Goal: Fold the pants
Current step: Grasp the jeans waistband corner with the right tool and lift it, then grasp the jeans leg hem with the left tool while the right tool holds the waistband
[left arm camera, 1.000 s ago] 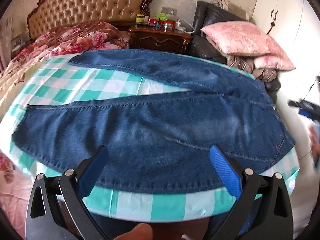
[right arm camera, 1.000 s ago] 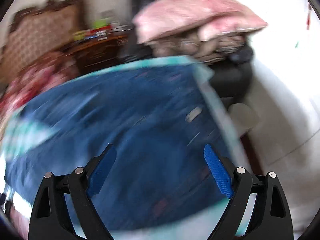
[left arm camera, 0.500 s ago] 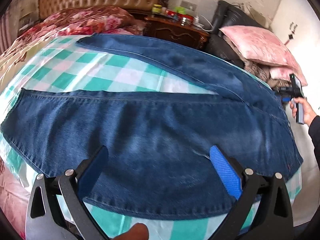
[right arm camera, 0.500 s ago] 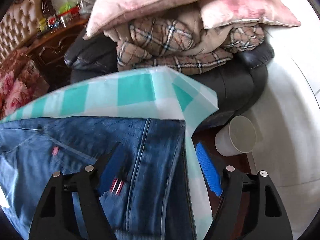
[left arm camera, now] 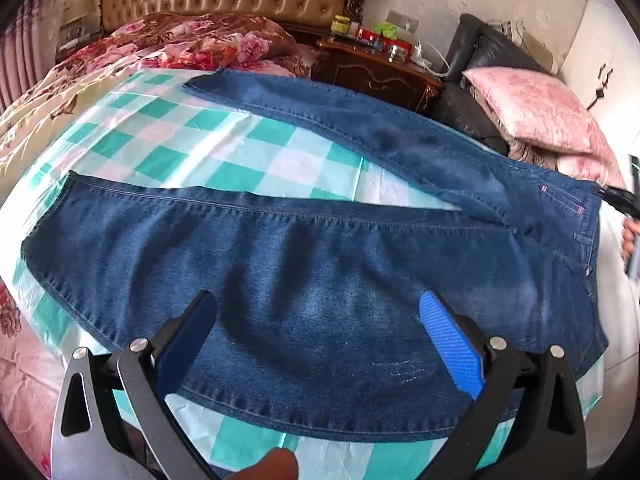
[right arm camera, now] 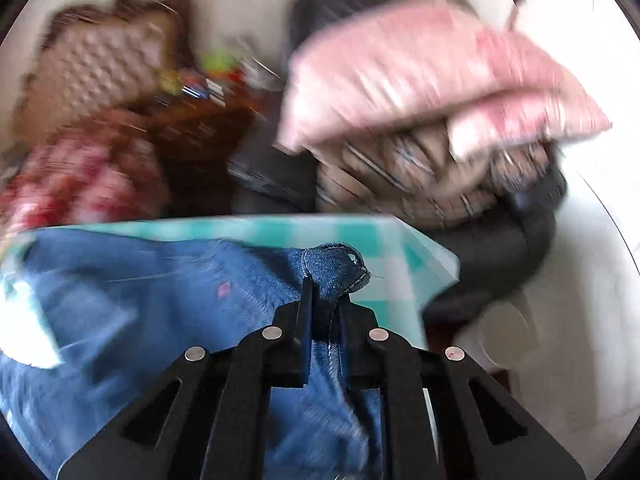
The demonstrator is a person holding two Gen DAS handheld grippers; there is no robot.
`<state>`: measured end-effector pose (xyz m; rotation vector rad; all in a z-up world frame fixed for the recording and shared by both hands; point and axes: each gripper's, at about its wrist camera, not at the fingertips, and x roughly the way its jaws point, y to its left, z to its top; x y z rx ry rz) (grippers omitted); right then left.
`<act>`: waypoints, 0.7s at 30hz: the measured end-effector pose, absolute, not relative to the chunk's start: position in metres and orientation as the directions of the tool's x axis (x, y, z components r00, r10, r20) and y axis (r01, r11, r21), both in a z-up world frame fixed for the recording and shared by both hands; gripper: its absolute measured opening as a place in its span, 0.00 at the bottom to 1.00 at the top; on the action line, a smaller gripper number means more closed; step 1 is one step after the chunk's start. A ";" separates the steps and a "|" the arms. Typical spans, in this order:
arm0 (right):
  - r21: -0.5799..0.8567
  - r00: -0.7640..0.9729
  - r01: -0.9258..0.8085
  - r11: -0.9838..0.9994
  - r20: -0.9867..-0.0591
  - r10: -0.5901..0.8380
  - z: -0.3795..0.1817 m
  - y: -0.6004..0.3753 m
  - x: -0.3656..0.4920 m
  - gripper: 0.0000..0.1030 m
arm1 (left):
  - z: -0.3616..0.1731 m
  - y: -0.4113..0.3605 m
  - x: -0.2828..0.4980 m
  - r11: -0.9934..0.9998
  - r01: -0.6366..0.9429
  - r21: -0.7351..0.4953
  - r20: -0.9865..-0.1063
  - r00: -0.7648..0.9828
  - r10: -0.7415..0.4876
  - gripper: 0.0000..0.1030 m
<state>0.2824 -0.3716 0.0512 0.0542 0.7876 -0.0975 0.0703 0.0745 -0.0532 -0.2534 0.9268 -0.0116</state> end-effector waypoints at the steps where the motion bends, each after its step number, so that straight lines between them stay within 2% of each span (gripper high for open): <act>1: 0.036 0.731 0.068 0.997 -0.682 -0.025 0.064 -0.359 0.259 0.12 | -0.050 0.077 0.066 0.967 -0.100 -0.236 -0.785 0.607 -0.129 0.98; 4: 0.133 0.780 -0.050 0.990 -0.614 0.122 0.086 -0.330 0.179 0.11 | -0.038 0.080 0.055 0.963 -0.088 -0.255 -0.763 0.630 -0.145 0.98; 7: 0.258 0.771 -0.129 0.957 -0.581 0.261 0.074 -0.311 0.100 0.11 | -0.025 0.083 0.046 0.961 -0.062 -0.270 -0.739 0.653 -0.166 0.98; 9: 0.351 0.731 -0.130 0.927 -0.598 0.329 0.042 -0.309 0.057 0.11 | -0.020 0.087 0.044 0.952 -0.038 -0.305 -0.726 0.656 -0.206 0.98; 13: 0.424 0.627 -0.028 0.905 -0.698 0.346 -0.026 -0.310 0.032 0.11 | -0.020 0.101 0.063 0.923 0.016 -0.385 -0.707 0.637 -0.306 0.98; 15: 0.428 0.590 0.026 0.903 -0.736 0.331 -0.049 -0.311 0.033 0.11 | -0.024 0.111 0.088 0.901 0.023 -0.433 -0.700 0.621 -0.352 0.90; 17: 0.459 0.589 0.048 0.887 -0.731 0.346 -0.057 -0.314 0.037 0.11 | -0.032 0.125 0.130 0.856 0.024 -0.516 -0.678 0.600 -0.425 0.71; 18: 0.463 0.592 0.053 0.885 -0.728 0.346 -0.055 -0.315 0.040 0.11 | -0.035 0.132 0.151 0.837 0.015 -0.547 -0.668 0.596 -0.447 0.67; 20: 0.467 0.598 0.055 0.883 -0.724 0.345 -0.053 -0.315 0.041 0.11 | -0.044 0.146 0.194 0.791 -0.005 -0.612 -0.640 0.591 -0.492 0.52; 21: 0.465 0.600 0.060 0.883 -0.724 0.341 -0.053 -0.317 0.042 0.11 | -0.047 0.151 0.212 0.772 -0.024 -0.635 -0.631 0.592 -0.501 0.49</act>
